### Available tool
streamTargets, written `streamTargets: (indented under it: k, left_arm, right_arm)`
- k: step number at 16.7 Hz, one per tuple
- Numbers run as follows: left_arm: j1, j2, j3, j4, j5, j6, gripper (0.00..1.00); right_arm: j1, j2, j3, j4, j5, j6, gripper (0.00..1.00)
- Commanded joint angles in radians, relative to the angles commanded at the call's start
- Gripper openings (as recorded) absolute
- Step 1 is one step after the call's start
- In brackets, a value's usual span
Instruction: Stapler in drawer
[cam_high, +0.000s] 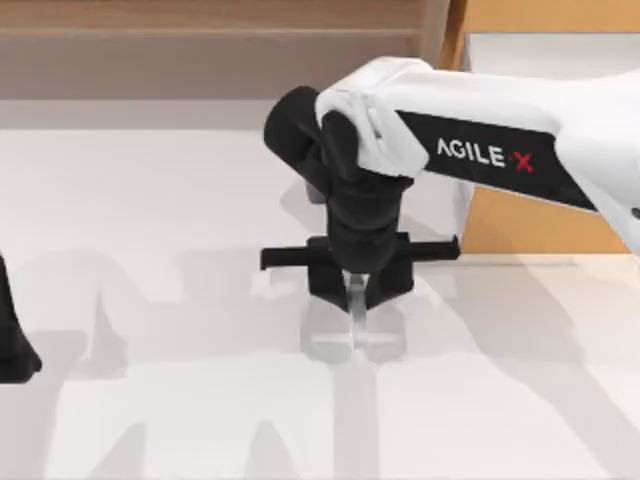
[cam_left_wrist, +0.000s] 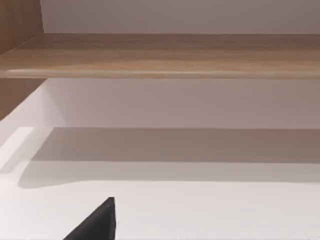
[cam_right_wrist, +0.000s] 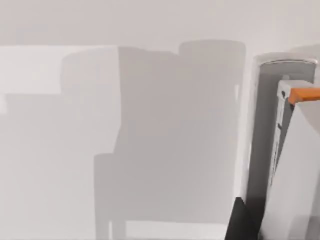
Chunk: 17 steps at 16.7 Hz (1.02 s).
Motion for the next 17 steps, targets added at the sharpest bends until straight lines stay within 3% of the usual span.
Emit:
streamTargets:
  k: [9,17]
  left_arm:
    - [0.0,0.0,0.0,0.0,0.0,0.0,1.0]
    - [0.0,0.0,0.0,0.0,0.0,0.0,1.0]
  right_arm:
    - [-0.02,-0.029,0.06,-0.055,-0.01,-0.023,0.0]
    - [-0.263,-0.131,0.362,-0.155,-0.065,-0.287,0.0]
